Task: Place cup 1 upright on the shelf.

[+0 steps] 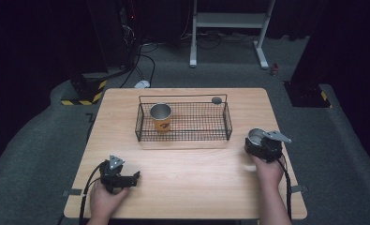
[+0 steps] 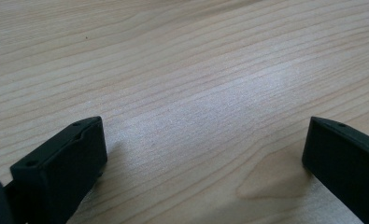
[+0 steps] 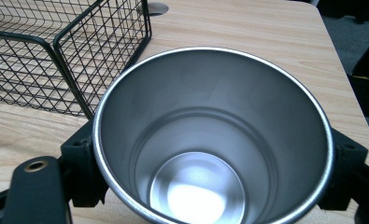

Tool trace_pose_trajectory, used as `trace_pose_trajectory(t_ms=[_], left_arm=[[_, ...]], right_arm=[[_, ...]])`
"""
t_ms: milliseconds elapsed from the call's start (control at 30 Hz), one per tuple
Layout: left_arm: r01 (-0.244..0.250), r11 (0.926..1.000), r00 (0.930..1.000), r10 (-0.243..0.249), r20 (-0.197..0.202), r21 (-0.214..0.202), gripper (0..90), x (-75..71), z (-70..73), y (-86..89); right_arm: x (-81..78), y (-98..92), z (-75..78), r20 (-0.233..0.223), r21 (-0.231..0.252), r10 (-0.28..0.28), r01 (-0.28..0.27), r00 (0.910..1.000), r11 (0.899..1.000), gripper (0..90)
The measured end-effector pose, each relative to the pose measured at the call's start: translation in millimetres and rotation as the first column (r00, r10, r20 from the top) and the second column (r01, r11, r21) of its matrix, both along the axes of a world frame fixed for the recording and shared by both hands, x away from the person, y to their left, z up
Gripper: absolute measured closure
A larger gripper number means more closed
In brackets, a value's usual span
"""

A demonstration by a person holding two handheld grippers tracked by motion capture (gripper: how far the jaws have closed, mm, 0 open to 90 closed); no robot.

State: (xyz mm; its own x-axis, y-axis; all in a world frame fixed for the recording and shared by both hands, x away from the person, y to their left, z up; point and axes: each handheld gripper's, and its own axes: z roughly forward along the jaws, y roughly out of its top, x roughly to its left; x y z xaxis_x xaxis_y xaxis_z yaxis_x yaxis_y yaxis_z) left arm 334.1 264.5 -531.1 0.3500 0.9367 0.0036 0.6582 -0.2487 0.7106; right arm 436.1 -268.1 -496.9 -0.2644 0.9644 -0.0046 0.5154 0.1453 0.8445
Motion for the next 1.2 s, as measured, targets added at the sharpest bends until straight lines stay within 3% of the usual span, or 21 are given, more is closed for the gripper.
trace_pose_trajectory(t_ms=[567,867,1200], left_arm=[[-0.001,1.0,1.0,0.001,-0.001,-0.004,0.3,0.0,0.0,0.2],[0.0,1.0,1.0,0.0,-0.002,-0.001,0.3,0.1,0.1,0.3],[0.001,1.0,1.0,-0.001,0.001,0.004,0.2,0.8,0.1,0.5]], right_arm=[[-3.8,8.6,8.5,0.019,0.0,0.032,-0.032,0.9993,0.999,18.3],[-7.0,12.9,13.7,0.019,0.044,0.067,-0.068,0.9976,0.997,18.4],[-11.6,23.2,20.3,0.028,0.058,0.102,-0.104,0.9944,0.993,18.4]])
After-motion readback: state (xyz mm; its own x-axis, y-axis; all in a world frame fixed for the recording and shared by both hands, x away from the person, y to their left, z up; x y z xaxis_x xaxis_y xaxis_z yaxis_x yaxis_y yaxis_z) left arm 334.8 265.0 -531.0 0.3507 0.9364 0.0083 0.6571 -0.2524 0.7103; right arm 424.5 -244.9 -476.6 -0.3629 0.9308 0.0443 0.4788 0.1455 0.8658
